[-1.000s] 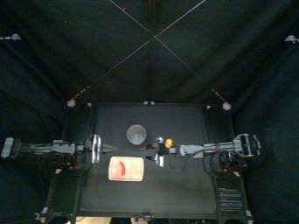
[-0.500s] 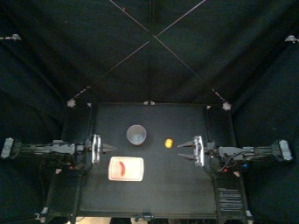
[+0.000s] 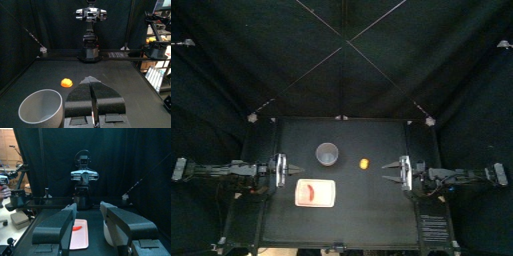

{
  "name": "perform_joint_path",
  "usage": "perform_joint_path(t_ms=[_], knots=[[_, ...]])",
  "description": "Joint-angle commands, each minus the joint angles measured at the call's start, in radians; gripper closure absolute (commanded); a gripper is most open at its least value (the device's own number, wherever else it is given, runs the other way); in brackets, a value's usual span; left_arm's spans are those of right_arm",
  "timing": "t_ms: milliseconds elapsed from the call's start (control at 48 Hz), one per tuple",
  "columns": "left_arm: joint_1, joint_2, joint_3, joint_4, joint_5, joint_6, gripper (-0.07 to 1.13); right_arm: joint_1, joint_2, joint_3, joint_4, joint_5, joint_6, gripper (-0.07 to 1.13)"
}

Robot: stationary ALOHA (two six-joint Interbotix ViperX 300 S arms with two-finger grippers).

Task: Pick the red chile then place it on the pink plate
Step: Drop red chile on the pink plate and return to neutral

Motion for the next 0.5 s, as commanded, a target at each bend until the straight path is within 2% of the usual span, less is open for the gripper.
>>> perform_joint_path(t_ms=[21, 500], knots=[[0.002, 0.005, -0.012, 0.003, -0.005, 0.002, 1.07, -0.005, 0.017, -0.014, -0.002, -0.003, 0.002, 0.24], [0.005, 0.003, -0.008, 0.012, -0.005, 0.005, 1.07, -0.009, 0.015, -0.002, -0.003, -0.003, -0.005, 0.24]])
